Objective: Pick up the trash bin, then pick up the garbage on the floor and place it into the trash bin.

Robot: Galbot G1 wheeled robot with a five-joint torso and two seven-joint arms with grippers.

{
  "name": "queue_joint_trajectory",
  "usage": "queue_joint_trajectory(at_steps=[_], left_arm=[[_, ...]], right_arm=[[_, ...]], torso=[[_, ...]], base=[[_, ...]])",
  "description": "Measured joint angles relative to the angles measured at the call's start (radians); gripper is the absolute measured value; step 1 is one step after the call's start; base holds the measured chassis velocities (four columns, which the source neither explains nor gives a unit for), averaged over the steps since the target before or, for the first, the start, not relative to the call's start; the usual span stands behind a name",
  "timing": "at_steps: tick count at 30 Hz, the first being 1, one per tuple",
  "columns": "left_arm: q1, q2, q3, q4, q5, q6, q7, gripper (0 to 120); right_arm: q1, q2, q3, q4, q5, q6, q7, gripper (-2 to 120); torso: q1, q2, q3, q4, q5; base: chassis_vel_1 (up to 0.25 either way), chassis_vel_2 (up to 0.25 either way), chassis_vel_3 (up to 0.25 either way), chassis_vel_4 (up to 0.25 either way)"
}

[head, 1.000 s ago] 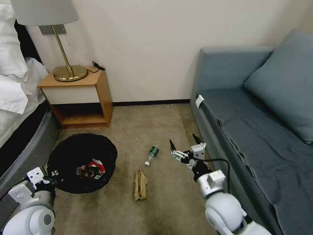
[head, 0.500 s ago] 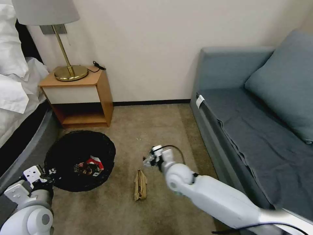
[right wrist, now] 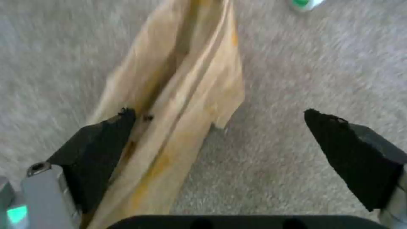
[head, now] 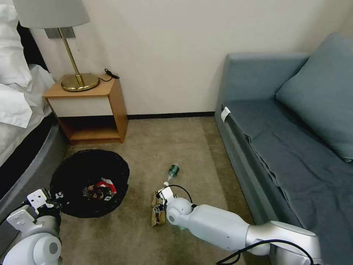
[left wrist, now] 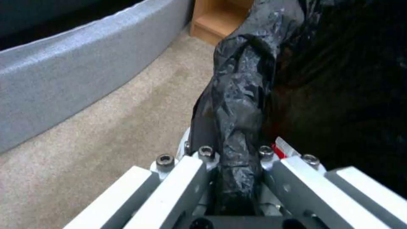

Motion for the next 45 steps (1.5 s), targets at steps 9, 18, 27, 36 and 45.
queue_joint_trajectory(at_steps=[9,18,27,36,45], left_arm=[[-0.001,-0.006,0.001,0.007,0.008,-0.006,0.001,2],[-0.004,-0.007,0.002,0.010,0.011,-0.007,0.002,2],[-0.008,-0.009,0.005,0.015,0.013,-0.007,0.000,2],[-0.008,-0.010,0.005,0.022,0.014,-0.010,0.000,2],[-0.012,-0.008,0.006,0.032,0.014,-0.011,0.000,2]], right_arm=[[0.002,0.047,-0.022,-0.104,-0.042,0.024,-0.039,100],[-0.003,0.048,-0.026,-0.112,-0.068,0.046,-0.067,82],[-0.008,0.032,-0.031,-0.090,-0.076,0.061,-0.078,48],[-0.009,0.016,-0.028,-0.061,-0.082,0.078,-0.078,19],[-0.002,-0.052,0.006,0.086,-0.070,0.085,-0.047,0]], torso=[[0.000,0.000,0.000,0.0000,0.0001],[0.000,0.000,0.000,0.0000,0.0001],[0.000,0.000,0.000,0.0000,0.0002],[0.000,0.000,0.000,0.0000,0.0001],[0.000,0.000,0.000,0.0000,0.0002]], base=[[0.000,0.000,0.000,0.000],[0.000,0.000,0.000,0.000],[0.000,0.000,0.000,0.000],[0.000,0.000,0.000,0.000],[0.000,0.000,0.000,0.000]])
